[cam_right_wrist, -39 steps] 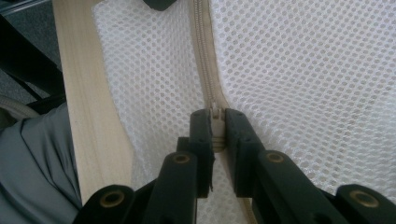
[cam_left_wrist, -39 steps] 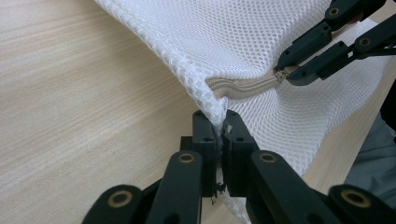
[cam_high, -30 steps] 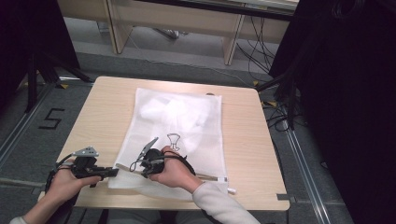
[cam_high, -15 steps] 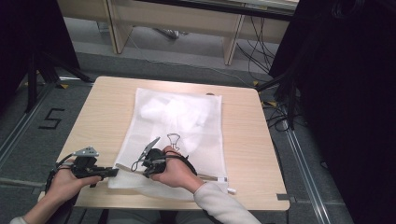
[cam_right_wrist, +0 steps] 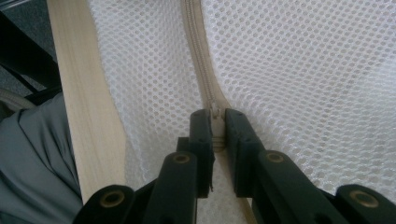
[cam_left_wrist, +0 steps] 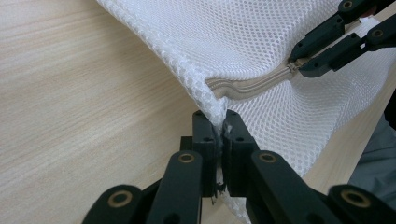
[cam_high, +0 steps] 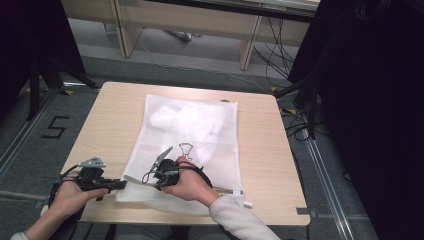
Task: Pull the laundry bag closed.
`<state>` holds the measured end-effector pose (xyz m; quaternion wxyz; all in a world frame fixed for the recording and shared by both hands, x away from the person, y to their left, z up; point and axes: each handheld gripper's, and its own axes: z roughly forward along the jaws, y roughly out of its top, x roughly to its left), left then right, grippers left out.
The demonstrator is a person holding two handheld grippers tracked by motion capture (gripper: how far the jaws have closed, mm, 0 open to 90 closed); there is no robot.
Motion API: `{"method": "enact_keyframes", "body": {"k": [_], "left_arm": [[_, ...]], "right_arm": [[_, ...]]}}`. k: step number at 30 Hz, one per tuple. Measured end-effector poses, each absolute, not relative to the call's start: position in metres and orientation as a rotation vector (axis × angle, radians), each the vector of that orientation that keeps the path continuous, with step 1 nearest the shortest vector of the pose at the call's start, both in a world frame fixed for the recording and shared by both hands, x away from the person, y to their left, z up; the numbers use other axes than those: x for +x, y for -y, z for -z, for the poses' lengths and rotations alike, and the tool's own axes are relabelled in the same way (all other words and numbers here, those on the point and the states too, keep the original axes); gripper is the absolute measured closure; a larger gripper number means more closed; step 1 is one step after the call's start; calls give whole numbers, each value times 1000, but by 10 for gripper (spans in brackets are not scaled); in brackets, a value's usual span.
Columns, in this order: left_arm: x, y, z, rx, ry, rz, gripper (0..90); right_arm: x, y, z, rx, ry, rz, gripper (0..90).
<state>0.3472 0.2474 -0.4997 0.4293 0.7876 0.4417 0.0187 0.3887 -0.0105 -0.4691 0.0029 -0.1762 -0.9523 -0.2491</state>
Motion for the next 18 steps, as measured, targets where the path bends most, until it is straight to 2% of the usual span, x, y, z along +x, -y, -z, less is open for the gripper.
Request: {"method": "enact_keyframes", "body": {"k": [18], "left_arm": [[347,-247,500,1967,-1107,-47,852]], "right_arm": [[389,17,467,-556,2994,752,827]]}}
